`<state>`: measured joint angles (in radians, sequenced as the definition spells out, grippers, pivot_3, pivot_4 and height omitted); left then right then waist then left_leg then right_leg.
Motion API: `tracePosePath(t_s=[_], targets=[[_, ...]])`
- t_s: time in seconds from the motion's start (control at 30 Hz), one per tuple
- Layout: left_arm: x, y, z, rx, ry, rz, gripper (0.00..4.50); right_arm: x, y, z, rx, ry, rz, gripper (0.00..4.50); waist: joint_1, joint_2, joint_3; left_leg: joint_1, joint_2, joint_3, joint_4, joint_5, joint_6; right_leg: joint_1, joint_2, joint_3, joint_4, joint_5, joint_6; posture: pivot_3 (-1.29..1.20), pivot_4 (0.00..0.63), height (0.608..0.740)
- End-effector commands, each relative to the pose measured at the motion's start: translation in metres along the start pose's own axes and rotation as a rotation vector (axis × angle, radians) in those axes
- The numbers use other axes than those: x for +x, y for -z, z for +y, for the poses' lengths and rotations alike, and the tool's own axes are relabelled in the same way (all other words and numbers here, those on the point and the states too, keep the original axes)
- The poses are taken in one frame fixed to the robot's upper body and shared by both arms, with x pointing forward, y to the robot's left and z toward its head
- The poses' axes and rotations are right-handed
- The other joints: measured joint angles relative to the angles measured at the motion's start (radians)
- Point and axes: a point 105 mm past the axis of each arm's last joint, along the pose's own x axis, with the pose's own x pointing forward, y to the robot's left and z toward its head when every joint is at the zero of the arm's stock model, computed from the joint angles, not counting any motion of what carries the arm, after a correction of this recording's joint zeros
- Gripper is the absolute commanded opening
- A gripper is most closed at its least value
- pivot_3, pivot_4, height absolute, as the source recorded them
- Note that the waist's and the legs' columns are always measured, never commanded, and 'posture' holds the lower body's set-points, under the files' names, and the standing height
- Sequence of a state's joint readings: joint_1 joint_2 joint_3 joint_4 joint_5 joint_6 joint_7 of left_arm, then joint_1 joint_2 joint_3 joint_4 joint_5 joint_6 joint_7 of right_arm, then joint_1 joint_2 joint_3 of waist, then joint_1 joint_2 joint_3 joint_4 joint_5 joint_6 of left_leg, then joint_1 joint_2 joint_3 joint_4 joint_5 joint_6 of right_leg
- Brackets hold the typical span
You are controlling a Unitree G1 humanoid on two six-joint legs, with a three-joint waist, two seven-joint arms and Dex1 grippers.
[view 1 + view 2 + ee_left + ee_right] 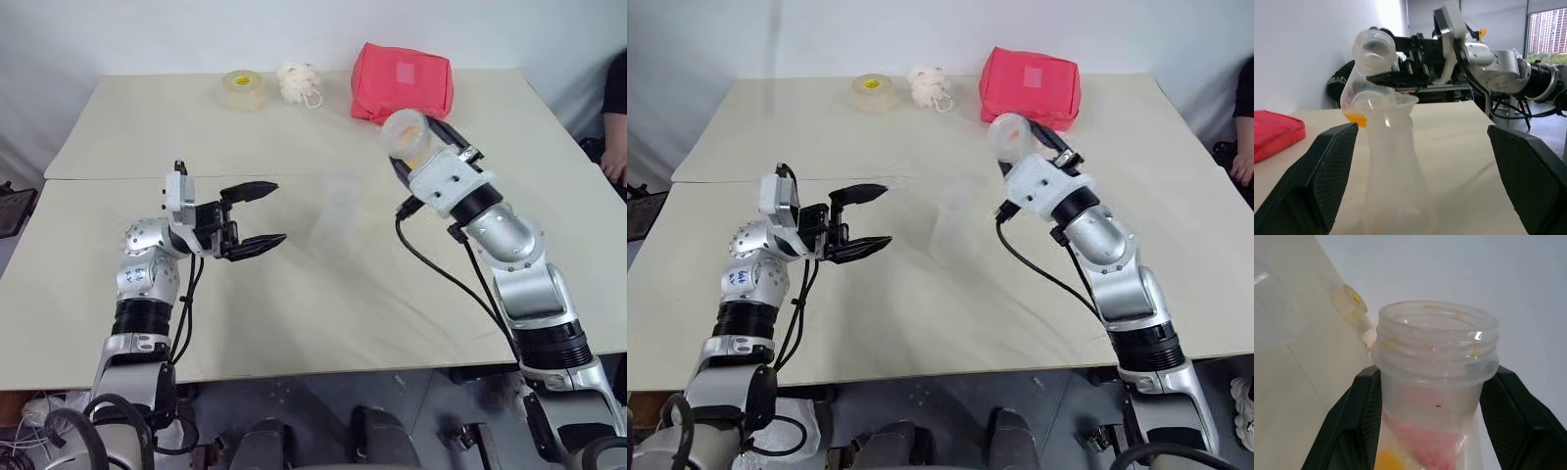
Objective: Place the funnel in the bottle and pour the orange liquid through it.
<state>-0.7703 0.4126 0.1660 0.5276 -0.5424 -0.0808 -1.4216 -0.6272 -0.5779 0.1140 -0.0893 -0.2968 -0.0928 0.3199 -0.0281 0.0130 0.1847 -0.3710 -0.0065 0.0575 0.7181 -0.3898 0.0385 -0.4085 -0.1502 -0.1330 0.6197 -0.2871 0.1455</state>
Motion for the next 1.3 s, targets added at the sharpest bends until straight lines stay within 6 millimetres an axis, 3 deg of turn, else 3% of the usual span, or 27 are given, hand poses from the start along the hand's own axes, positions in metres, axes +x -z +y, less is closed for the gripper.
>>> tracePosePath(t_s=[0.03,0.47,0.77,1.3], targets=[[0.0,-0.006,0.001,0.033,0.011,-0.019,4.5,0.007,-0.028,-0.013,-0.175,0.027,-0.122,2.45,-0.003,0.0,0.0,0.0,0.0,0.001,0.0,0.0,0.0,0.0,0.0,0.0,0.0,0.0,0.0,0.0,0.15,0.74],[0.006,-0.005,0.002,0.03,0.01,-0.04,4.5,0.017,-0.025,-0.011,-0.49,-0.044,-0.196,2.45,-0.003,0.0,0.0,0.0,0.001,0.001,-0.001,0.0,0.0,-0.001,0.0,0.0,0.0,0.0,0.0,0.0,0.15,0.74],[0.008,-0.005,0.002,0.029,0.009,-0.052,4.5,0.022,-0.016,-0.02,-0.61,-0.049,-0.215,2.45,-0.003,0.0,0.0,0.0,0.002,0.001,-0.001,0.0,0.0,-0.001,0.0,0.0,0.0,0.0,0.0,0.0,0.15,0.74],[0.01,-0.007,0.005,0.031,0.0,-0.062,4.5,0.024,-0.018,-0.014,-0.729,-0.09,-0.313,2.45,-0.003,0.0,0.0,0.0,0.003,0.001,-0.001,0.0,0.0,-0.001,0.0,0.0,0.0,0.0,0.0,0.0,0.15,0.74]])
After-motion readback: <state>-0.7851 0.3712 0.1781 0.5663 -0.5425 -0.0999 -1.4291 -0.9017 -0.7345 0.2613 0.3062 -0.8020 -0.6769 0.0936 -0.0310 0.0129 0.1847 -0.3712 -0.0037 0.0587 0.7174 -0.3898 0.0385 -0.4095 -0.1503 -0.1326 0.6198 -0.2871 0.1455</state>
